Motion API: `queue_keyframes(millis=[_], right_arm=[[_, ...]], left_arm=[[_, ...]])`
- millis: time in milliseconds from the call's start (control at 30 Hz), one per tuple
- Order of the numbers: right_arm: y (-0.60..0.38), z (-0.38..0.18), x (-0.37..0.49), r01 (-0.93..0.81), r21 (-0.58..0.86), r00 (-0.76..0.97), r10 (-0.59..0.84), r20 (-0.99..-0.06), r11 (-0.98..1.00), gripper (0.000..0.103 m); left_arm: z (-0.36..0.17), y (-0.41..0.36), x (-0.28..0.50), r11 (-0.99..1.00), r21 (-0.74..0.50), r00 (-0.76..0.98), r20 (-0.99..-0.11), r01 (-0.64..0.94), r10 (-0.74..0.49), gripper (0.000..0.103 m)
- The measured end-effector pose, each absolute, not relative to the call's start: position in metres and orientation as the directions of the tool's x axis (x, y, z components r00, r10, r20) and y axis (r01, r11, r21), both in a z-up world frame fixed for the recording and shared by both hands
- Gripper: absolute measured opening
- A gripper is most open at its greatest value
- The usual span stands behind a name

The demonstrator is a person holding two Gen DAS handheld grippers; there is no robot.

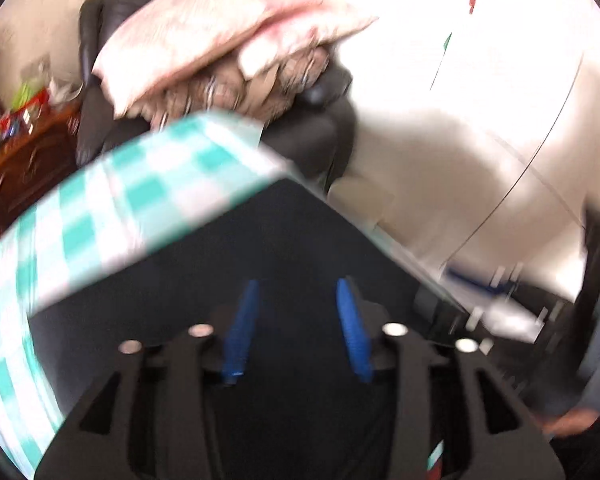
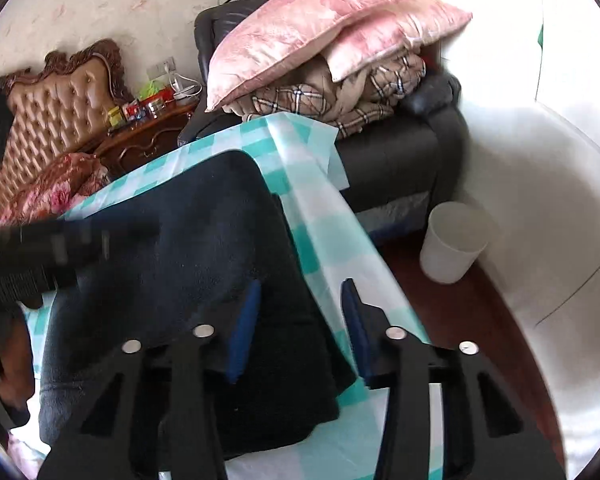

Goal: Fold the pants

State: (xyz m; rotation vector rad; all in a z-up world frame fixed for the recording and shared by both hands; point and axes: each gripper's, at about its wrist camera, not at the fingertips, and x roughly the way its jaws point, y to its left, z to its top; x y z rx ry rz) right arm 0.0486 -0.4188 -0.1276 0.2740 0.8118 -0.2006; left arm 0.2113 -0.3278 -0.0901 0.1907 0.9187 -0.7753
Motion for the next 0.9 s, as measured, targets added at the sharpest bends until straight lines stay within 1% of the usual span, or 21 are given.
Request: queue_keyframes(millis=[67, 100, 133, 200, 333, 633, 767, 900], right_arm=[[-0.416, -0.131, 0.051, 0.298, 0.141, 0.647, -0.091, -0.757, 0.944, 0.039], [-0.415, -0.132, 0.052, 0.31, 0.132, 0.635, -0.102, -0.766, 0.941, 0.039], [-0.413, -0.134, 0.051, 0.318, 0.12, 0.627, -0.113, -0.771, 0.94, 0.039], [-0.408, -0.133, 0.051, 0.324, 0.085, 0.617, -0.142, -0.774, 0.942, 0.04], [-0.406, -0.137, 0.05, 0.337, 0.051, 0.604, -0.174, -0.778, 0.94, 0.039], [-0.408, -0.143, 0.051, 0.337, 0.044, 0.599, -0.178, -0.781, 0.941, 0.039], [-0.408, -0.144, 0.052, 0.328, 0.041, 0.598, -0.174, -0.782, 0.944, 0.039], [-0.406, -0.144, 0.052, 0.329, 0.03, 0.596, -0.183, -0.782, 0.944, 0.039]], left_arm=[[-0.089, -0.346, 0.23, 0.701, -0.161, 0.347, -0.779, 0.695, -0.523, 0.05], [-0.092, -0.356, 0.24, 0.704, -0.138, 0.356, -0.785, 0.697, -0.507, 0.045], [-0.098, -0.366, 0.251, 0.704, -0.128, 0.353, -0.794, 0.699, -0.495, 0.034], [-0.113, -0.379, 0.268, 0.718, -0.105, 0.351, -0.817, 0.688, -0.456, 0.024], [-0.14, -0.387, 0.289, 0.729, -0.127, 0.313, -0.844, 0.673, -0.435, 0.025], [-0.155, -0.382, 0.294, 0.75, -0.161, 0.301, -0.847, 0.642, -0.439, 0.026], [-0.139, -0.362, 0.29, 0.759, -0.246, 0.297, -0.814, 0.603, -0.5, 0.026], [-0.112, -0.328, 0.254, 0.78, -0.236, 0.334, -0.804, 0.58, -0.492, 0.025]])
